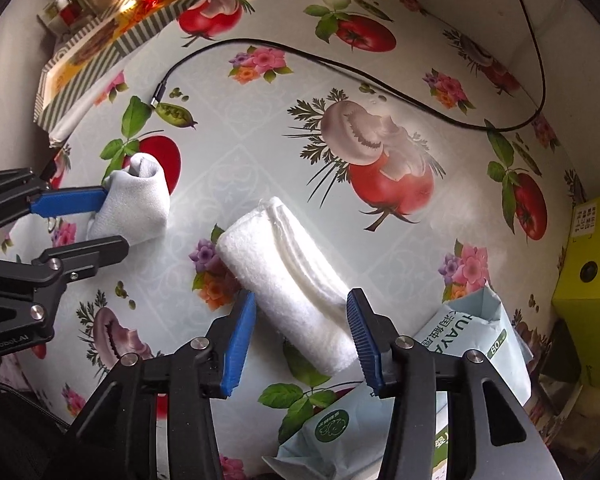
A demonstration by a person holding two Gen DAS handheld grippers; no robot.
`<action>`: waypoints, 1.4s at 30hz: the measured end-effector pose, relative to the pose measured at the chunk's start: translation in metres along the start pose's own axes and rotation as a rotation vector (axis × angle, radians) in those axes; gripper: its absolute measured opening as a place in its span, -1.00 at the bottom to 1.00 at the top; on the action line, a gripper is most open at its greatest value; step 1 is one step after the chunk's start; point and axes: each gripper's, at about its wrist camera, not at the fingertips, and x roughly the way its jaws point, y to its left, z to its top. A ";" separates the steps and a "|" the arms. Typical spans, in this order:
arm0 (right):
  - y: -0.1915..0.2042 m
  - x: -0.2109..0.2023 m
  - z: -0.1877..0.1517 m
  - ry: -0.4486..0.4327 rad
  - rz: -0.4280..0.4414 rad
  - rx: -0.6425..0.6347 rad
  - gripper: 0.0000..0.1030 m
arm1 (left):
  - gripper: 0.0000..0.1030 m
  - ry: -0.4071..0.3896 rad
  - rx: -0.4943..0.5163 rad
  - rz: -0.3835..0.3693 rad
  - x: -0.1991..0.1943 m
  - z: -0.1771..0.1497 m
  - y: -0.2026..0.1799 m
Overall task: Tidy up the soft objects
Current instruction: 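Grasp the white rolled towel with the right gripper while the left holds the grey sock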
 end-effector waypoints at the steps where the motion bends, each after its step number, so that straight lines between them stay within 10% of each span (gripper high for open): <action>1: 0.001 0.005 0.002 0.017 -0.002 -0.009 -0.09 | -0.04 0.004 -0.002 0.001 0.002 0.000 0.002; 13: -0.014 0.014 0.012 0.017 0.007 0.062 -0.12 | 0.15 0.038 0.007 0.058 0.026 0.005 0.003; 21: -0.016 0.008 0.015 -0.009 0.013 0.103 -0.60 | 0.18 0.034 0.054 0.157 0.032 0.004 -0.011; 28: -0.017 -0.003 -0.004 -0.028 0.055 0.184 -0.63 | -0.33 0.039 0.016 0.180 0.027 0.008 0.000; 42: 0.007 -0.027 -0.030 -0.087 0.115 0.249 -0.63 | -0.53 0.035 -0.028 0.126 0.004 0.002 0.007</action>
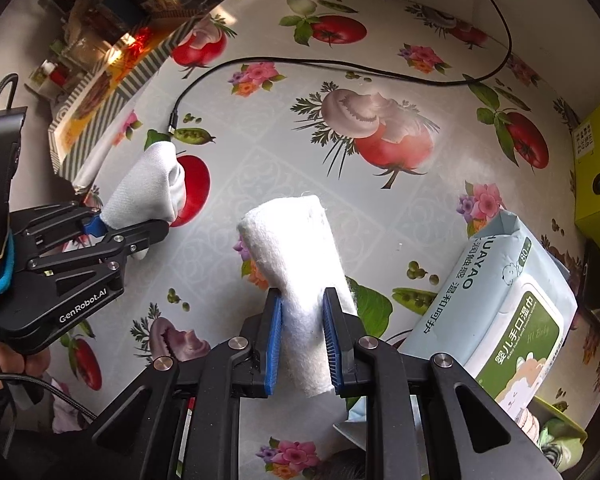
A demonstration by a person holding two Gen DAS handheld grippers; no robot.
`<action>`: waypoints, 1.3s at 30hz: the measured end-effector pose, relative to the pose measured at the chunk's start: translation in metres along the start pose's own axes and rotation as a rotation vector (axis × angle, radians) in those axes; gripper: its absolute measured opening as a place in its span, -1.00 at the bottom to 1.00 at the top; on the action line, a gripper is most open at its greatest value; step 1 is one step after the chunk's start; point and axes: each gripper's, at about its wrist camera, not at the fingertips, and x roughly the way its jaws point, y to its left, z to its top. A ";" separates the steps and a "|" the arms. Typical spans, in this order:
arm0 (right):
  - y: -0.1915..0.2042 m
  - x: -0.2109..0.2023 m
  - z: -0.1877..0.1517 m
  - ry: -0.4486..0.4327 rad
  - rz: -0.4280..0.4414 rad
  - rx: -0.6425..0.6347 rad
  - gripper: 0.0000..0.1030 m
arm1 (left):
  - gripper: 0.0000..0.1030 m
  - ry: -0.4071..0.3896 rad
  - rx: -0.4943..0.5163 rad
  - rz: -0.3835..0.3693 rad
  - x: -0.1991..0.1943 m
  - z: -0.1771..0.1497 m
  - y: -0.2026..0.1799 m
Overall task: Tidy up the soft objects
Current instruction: 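Grasp the white rolled towel with the right gripper while the left holds the grey sock, then carry the grey sock and white towel over to the tray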
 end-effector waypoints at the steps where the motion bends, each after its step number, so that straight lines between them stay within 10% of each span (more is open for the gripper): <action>1: 0.000 -0.002 -0.001 -0.004 0.003 0.005 -0.63 | -0.53 -0.003 0.000 -0.003 -0.003 0.000 0.000; 39: -0.024 -0.139 -0.091 -0.264 0.022 0.213 -0.63 | -0.53 -0.139 0.175 -0.086 -0.109 -0.005 -0.085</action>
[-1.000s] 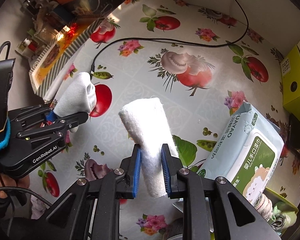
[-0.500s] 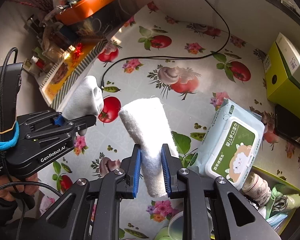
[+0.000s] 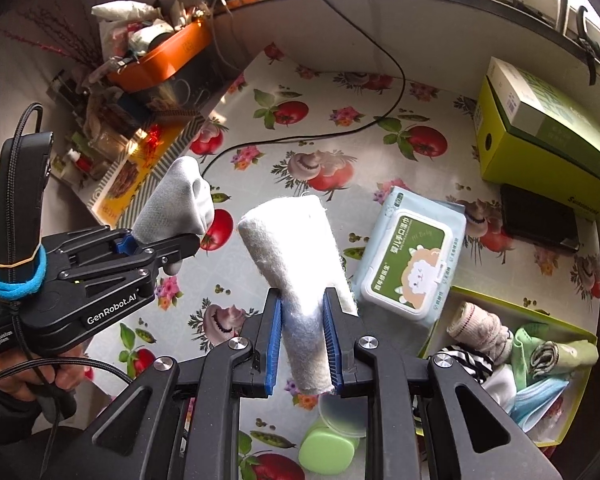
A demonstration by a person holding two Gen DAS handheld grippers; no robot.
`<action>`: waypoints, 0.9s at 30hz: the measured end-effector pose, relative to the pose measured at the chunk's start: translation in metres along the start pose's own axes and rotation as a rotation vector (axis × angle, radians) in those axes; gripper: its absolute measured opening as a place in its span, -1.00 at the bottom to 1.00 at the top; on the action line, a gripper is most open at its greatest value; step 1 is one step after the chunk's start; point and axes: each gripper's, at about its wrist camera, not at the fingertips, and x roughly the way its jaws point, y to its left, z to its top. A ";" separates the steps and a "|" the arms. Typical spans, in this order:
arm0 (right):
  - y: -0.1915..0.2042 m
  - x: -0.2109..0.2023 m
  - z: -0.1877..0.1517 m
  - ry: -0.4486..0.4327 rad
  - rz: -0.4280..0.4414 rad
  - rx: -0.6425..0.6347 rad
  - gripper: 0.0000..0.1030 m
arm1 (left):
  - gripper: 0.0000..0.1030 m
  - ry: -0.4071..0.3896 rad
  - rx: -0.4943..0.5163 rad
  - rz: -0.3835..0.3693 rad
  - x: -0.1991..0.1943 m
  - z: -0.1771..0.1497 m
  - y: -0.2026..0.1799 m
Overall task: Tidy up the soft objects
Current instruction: 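Carry the grey sock and white towel over to the tray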
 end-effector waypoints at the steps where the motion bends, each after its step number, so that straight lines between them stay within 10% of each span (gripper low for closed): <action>1: -0.003 -0.004 -0.003 -0.004 -0.004 0.009 -0.63 | -0.53 -0.001 0.011 -0.006 -0.001 0.000 -0.005; 27: -0.106 -0.050 -0.088 -0.054 -0.084 0.317 -0.63 | -0.53 0.052 0.249 -0.140 0.005 0.003 -0.121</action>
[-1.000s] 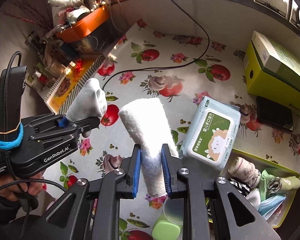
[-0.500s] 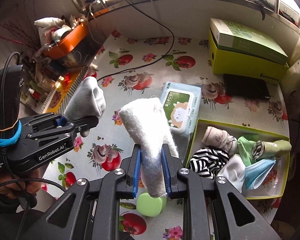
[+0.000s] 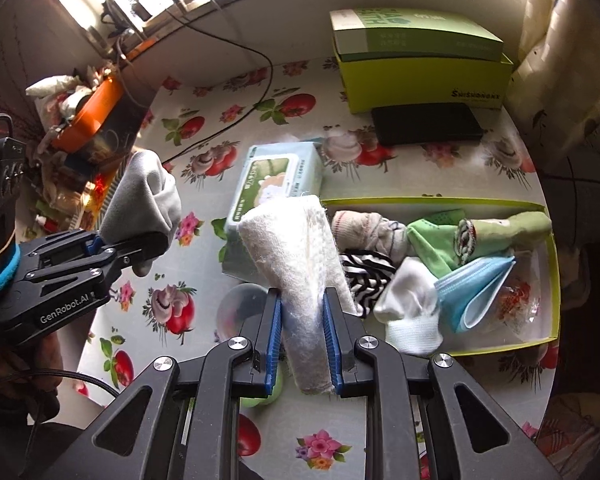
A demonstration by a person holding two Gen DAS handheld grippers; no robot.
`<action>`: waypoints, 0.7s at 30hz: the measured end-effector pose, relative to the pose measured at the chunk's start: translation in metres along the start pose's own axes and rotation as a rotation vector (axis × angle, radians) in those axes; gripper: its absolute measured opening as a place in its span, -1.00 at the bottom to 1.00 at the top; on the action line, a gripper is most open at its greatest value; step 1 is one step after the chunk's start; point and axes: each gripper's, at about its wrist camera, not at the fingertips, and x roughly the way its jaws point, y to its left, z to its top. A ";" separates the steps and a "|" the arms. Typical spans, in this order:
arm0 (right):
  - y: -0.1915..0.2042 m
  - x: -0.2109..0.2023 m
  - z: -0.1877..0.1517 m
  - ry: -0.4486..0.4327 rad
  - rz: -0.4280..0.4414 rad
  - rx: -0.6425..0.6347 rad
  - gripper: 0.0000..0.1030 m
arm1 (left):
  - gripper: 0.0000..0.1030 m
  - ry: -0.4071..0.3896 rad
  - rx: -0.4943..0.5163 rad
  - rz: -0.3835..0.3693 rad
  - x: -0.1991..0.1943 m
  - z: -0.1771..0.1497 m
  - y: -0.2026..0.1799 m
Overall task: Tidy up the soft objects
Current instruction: 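Carry the grey sock and white towel over to the tray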
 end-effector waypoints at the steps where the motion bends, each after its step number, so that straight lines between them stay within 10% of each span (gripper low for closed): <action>1: -0.006 -0.001 0.000 -0.003 -0.004 0.014 -0.63 | -0.53 0.002 0.007 -0.004 0.002 0.003 -0.004; 21: -0.153 -0.005 -0.016 -0.065 -0.167 0.395 -0.63 | -0.53 0.044 0.123 -0.047 0.029 0.029 -0.061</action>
